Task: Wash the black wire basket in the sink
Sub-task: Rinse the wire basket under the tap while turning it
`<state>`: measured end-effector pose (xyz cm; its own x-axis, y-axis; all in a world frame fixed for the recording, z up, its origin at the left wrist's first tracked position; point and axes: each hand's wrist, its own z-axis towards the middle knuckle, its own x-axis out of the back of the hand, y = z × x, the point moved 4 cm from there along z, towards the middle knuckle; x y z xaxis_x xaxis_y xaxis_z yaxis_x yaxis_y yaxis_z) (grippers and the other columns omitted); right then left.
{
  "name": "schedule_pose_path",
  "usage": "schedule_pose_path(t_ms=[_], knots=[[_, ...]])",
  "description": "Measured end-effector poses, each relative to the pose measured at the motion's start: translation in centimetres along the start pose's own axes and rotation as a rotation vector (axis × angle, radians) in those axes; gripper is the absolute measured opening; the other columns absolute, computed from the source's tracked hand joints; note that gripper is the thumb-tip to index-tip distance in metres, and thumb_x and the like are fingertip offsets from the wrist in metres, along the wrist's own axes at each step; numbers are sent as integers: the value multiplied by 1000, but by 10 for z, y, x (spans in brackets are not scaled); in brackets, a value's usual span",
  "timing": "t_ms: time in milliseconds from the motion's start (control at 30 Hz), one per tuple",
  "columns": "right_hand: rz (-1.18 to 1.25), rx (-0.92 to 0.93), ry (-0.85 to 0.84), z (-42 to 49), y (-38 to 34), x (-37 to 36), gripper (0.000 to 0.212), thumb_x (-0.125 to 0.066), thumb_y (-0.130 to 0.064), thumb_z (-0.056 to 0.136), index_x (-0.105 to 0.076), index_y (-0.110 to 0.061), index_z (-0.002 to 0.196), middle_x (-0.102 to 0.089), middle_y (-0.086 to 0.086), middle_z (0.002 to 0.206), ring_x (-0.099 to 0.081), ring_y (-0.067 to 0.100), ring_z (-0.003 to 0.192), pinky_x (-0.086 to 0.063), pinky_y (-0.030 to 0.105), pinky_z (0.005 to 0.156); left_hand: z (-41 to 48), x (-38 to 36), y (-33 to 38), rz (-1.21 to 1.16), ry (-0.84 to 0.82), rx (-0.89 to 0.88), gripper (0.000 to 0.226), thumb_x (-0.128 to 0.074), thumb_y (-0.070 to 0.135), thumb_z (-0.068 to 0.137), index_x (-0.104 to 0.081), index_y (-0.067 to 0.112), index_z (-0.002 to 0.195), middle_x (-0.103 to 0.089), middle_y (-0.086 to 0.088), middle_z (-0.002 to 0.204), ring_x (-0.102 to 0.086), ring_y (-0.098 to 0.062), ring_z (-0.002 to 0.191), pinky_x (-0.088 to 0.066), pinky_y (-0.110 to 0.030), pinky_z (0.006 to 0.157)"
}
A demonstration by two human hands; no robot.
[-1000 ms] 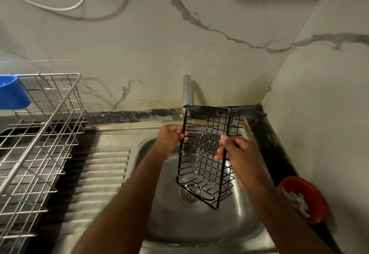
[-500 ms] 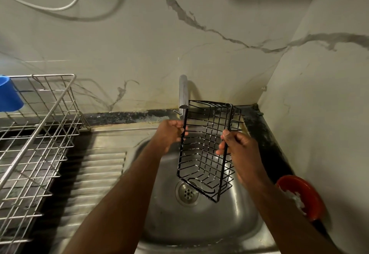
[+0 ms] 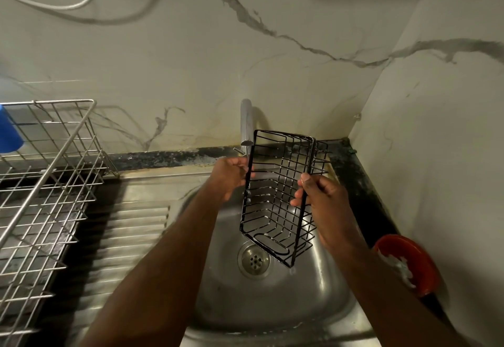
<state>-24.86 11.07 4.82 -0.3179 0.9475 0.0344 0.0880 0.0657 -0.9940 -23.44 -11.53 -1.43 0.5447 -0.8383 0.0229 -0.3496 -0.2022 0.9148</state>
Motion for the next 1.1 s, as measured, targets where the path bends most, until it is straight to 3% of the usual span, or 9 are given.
schedule_pose_path(t_ms=[67, 167, 300, 433, 567, 767, 933, 1100], knots=[[5, 3, 8, 1, 0, -1, 25, -55, -25, 98, -66, -5, 90, -65, 7, 70, -65, 23, 64, -59, 32, 74, 0, -1, 2, -4, -14, 2, 28, -42, -3, 101, -67, 0, 114, -69, -18, 116, -70, -29, 101, -56, -45, 96], [1, 11, 10, 2, 0, -2, 25, -54, -25, 99, -66, -4, 91, -65, 7, 71, -66, 25, 65, -58, 31, 72, 0, -1, 5, -22, -37, -4, 34, -36, -3, 102, -68, 2, 110, -67, -19, 118, -68, -30, 106, -55, -46, 97], [-11, 17, 16, 1, 1, -4, 25, -54, -25, 99, -66, -4, 91, -65, 5, 70, -66, 23, 65, -58, 28, 69, -1, 0, 7, -40, -53, -13, 33, -33, -6, 102, -64, -9, 112, -66, -16, 118, -68, -25, 102, -58, -32, 80], [-5, 15, 34, 2, 5, -5, 23, -54, -25, 99, -66, -7, 90, -65, 4, 69, -65, 22, 64, -58, 31, 70, 1, 1, 4, -36, -37, 9, 34, -35, -12, 99, -66, -6, 112, -68, -16, 116, -70, -23, 99, -58, -34, 84], [-21, 24, 50, 4, 7, -3, 22, -54, -25, 99, -67, -10, 90, -66, 2, 69, -66, 19, 64, -57, 29, 69, 3, 1, 3, -79, -28, 28, 34, -36, -13, 98, -65, -5, 112, -69, -16, 112, -70, -23, 97, -58, -31, 77], [-28, 36, 61, 6, 9, -2, 22, -55, -26, 98, -67, -10, 92, -66, 1, 68, -67, 19, 64, -55, 23, 66, 5, -3, 4, -133, -45, 22, 30, -43, -10, 99, -68, 6, 97, -70, -15, 106, -70, -25, 96, -58, -38, 89], [-44, 64, 72, 6, 9, -2, 21, -55, -27, 98, -68, -11, 91, -68, 4, 72, -68, 21, 66, -58, 30, 70, 4, -3, 7, -175, -51, 14, 34, -42, -11, 100, -69, 9, 95, -71, -11, 102, -70, -20, 90, -58, -28, 74], [-62, 117, 118, 7, 10, -2, 19, -54, -24, 99, -67, -13, 90, -68, 5, 72, -69, 17, 65, -54, 19, 63, 7, -4, 8, -217, -56, 8, 35, -38, -8, 102, -69, 8, 97, -71, -12, 101, -69, -26, 99, -58, -27, 75]])
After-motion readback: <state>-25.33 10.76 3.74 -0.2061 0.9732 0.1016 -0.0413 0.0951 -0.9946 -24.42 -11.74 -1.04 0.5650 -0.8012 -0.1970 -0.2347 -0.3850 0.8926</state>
